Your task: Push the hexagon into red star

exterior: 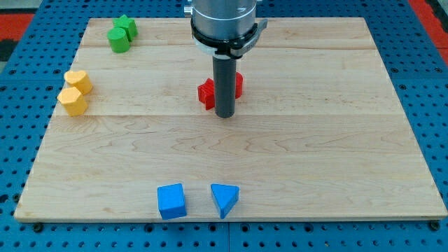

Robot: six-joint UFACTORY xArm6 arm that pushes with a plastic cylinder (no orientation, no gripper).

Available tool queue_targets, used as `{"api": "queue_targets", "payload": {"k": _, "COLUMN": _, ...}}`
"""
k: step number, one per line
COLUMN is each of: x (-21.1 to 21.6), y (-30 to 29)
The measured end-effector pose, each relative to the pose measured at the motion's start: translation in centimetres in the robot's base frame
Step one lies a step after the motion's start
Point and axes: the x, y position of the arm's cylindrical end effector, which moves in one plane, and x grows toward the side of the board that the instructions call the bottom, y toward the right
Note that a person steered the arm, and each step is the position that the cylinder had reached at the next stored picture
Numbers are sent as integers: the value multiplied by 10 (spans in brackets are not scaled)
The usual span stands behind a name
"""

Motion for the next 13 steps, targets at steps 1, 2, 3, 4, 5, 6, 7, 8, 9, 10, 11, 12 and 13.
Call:
{"api": "queue_targets", "payload": {"k": 1, "x": 0, "y": -12}}
{"api": "queue_targets", "payload": {"k": 2, "x": 0, "y": -23}}
{"api": "queue_targets", "payload": {"k": 3, "x": -13, "y": -52}}
{"api": "queue_targets", "payload": {"k": 4, "x": -23, "y": -109}}
{"api": "queue_targets", "payload": {"k": 5, "x": 4, "y": -127}}
{"api": "queue_targets", "payload": {"k": 6, "x": 43, "y": -170}}
{"api": "queue_targets", "payload": {"k": 7, "x": 35, "y": -271}}
{"api": "queue_targets", "payload": {"k": 8, "x": -7, "y": -303}}
{"api": "queue_targets", "payload": {"k": 9, "x": -27, "y": -248}}
{"api": "queue_targets", "payload": {"k": 10, "x": -28, "y": -153}}
{"api": "queue_targets", "payload": {"k": 11, "x": -25, "y": -73}}
{"api": "queue_targets", "payload": {"k": 12, "x": 15, "y": -126}}
{"api": "queue_targets", "payload": {"k": 13, "x": 11, "y": -221}}
